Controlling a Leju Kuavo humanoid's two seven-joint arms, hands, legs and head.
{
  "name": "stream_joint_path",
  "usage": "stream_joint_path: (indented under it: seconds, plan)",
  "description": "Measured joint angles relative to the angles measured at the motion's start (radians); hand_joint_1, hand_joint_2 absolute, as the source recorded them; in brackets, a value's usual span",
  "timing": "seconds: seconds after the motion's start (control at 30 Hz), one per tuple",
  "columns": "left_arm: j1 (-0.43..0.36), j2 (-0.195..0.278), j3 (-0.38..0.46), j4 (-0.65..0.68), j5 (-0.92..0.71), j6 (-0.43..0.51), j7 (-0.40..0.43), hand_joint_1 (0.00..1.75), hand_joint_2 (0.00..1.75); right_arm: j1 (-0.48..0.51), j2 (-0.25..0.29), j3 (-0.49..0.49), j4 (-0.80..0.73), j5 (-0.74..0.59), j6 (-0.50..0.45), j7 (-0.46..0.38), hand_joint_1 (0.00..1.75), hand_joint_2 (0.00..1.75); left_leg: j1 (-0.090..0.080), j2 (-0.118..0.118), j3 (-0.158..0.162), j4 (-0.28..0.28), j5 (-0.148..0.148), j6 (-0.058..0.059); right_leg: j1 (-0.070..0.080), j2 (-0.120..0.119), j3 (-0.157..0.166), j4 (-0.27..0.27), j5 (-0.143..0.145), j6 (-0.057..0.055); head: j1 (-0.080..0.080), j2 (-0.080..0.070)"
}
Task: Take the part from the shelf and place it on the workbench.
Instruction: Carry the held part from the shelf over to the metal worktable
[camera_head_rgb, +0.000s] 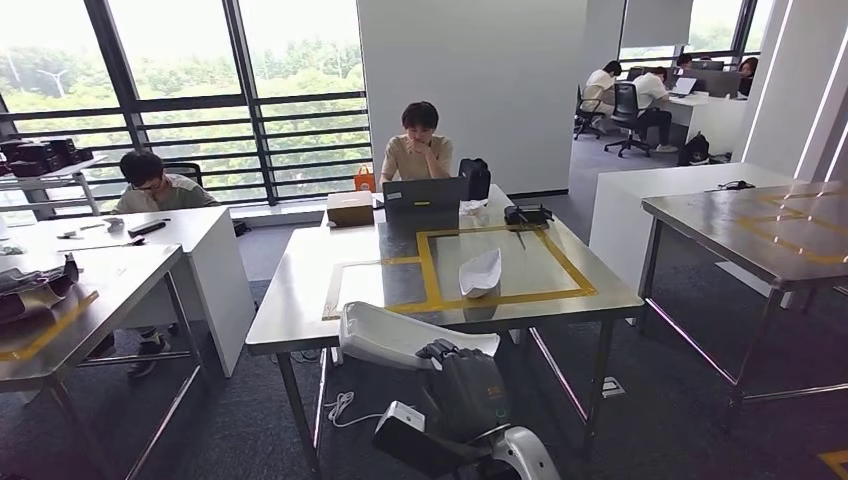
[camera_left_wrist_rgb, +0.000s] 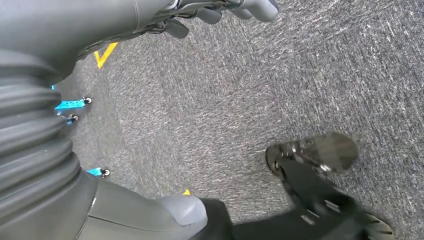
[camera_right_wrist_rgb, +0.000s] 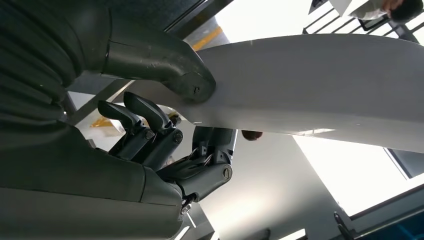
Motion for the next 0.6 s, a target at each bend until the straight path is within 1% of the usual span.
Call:
stream_joint_path:
  seconds: [0.03,0.07,0.1,0.13,0.17,0.2,0.23,0.27,0.33,0.37,0.4,0.43,0.47,0.5,0.53,0.57,0.6]
  plan:
    - [0.003,0.000,0.001,0.000,0.001,0.000,-0.001,0.00,1.75,0.001,0.001,0.000,0.000,0.000,0.002,0.000,1.75,1.75,-0.003,-0.001,-0.041,0.057,-0.008,0.003,0.004,0.001,0.008,0.000,-0.008,-0.003,0.000,0.000]
    - [0.007,0.001,0.002,0.000,0.001,0.000,-0.002,0.00,1.75,0.003,0.002,0.000,0.000,0.000,0.004,0.000,1.75,1.75,-0.006,-0.002,-0.068,0.084,0.002,0.008,0.008,0.002,0.018,0.000,-0.016,-0.005,0.000,0.000]
    - [0.010,0.001,0.003,0.000,0.002,0.000,-0.004,0.00,1.75,0.004,0.003,0.000,0.000,0.001,0.005,0.000,1.75,1.75,-0.009,-0.003,-0.076,0.072,0.033,0.015,0.011,0.004,0.031,0.000,-0.025,-0.006,0.000,0.000]
    - [0.011,0.001,0.005,0.000,0.002,0.001,-0.006,0.00,1.75,0.004,0.004,0.000,0.000,0.001,0.005,0.000,1.75,1.75,-0.013,-0.005,-0.064,0.021,0.080,0.024,0.013,0.006,0.045,0.000,-0.035,-0.006,0.000,0.000]
    - [0.012,0.001,0.007,0.000,0.003,0.000,-0.007,0.00,1.75,0.004,0.007,0.000,0.000,0.002,0.006,0.000,1.75,1.75,-0.019,-0.007,-0.042,-0.046,0.127,0.033,0.014,0.007,0.057,-0.001,-0.046,-0.005,0.000,0.000]
    - [0.013,0.003,0.008,0.000,0.003,0.000,-0.008,0.00,1.75,0.002,0.008,0.000,0.000,0.003,0.006,0.000,1.75,1.75,-0.024,-0.010,-0.019,-0.104,0.160,0.043,0.016,0.008,0.066,-0.003,-0.055,-0.002,0.000,0.000]
    - [0.013,0.004,0.010,0.000,0.004,0.000,-0.009,0.00,1.75,0.001,0.010,0.000,0.000,0.003,0.006,0.001,1.75,1.75,-0.030,-0.012,0.002,-0.152,0.172,0.050,0.015,0.010,0.072,-0.006,-0.062,0.003,-0.001,0.000]
    - [0.012,0.005,0.011,0.000,0.005,0.000,-0.009,0.00,1.75,0.001,0.011,0.000,0.000,0.003,0.006,0.002,1.75,1.75,-0.035,-0.013,0.015,-0.178,0.169,0.055,0.015,0.011,0.076,-0.010,-0.064,0.009,-0.002,0.000]
    - [0.011,0.005,0.013,0.000,0.006,0.000,-0.010,0.00,1.75,0.000,0.013,0.000,0.000,0.003,0.007,0.003,1.75,1.75,-0.037,-0.013,0.033,-0.202,0.150,0.062,0.014,0.012,0.083,-0.010,-0.057,0.022,-0.004,0.000]
    - [0.012,0.005,0.014,0.000,0.007,0.001,-0.010,0.00,1.75,0.000,0.014,0.000,0.000,0.003,0.007,0.003,1.75,1.75,-0.035,-0.014,0.042,-0.209,0.146,0.066,0.014,0.010,0.079,0.004,-0.049,0.027,-0.004,0.000]
    - [0.013,0.005,0.015,0.000,0.007,0.001,-0.010,0.00,1.75,-0.001,0.015,0.000,0.000,0.003,0.007,0.003,1.75,1.75,-0.033,-0.014,0.054,-0.216,0.141,0.073,0.014,0.007,0.060,0.036,-0.043,0.031,-0.003,0.001]
    - [0.013,0.005,0.015,0.000,0.007,0.001,-0.011,0.00,1.75,-0.003,0.015,0.000,0.000,0.003,0.007,0.003,1.75,1.75,-0.031,-0.015,0.067,-0.222,0.136,0.078,0.014,0.005,0.031,0.081,-0.043,0.035,-0.003,0.001]
    - [0.012,0.005,0.015,0.000,0.006,0.001,-0.011,0.00,1.75,-0.003,0.015,0.000,0.000,0.003,0.008,0.003,1.75,1.75,-0.030,-0.015,0.078,-0.226,0.129,0.082,0.013,0.003,-0.010,0.138,-0.054,0.038,-0.002,0.001]
    - [0.012,0.005,0.015,0.000,0.005,0.001,-0.011,0.00,1.75,-0.003,0.015,0.000,0.000,0.003,0.009,0.003,1.75,1.75,-0.030,-0.015,0.089,-0.228,0.119,0.085,0.013,0.002,-0.055,0.194,-0.076,0.041,-0.002,0.001]
    - [0.013,0.005,0.015,0.000,0.004,0.001,-0.011,0.00,1.75,-0.001,0.014,0.000,0.000,0.003,0.010,0.004,1.75,1.75,-0.030,-0.015,0.100,-0.228,0.109,0.085,0.013,0.002,-0.095,0.235,-0.100,0.044,-0.002,0.001]
    - [0.015,0.005,0.015,0.000,0.002,0.001,-0.010,0.00,1.75,0.002,0.014,0.000,0.000,0.003,0.011,0.004,1.75,1.75,-0.030,-0.016,0.113,-0.228,0.098,0.085,0.013,0.002,-0.125,0.255,-0.116,0.045,-0.002,0.001]
    - [0.017,0.005,0.015,0.000,0.001,0.001,-0.010,0.00,1.75,0.005,0.013,0.000,0.000,0.003,0.011,0.004,1.75,1.75,-0.030,-0.016,0.128,-0.228,0.087,0.083,0.014,0.001,-0.140,0.243,-0.113,0.045,-0.002,0.001]
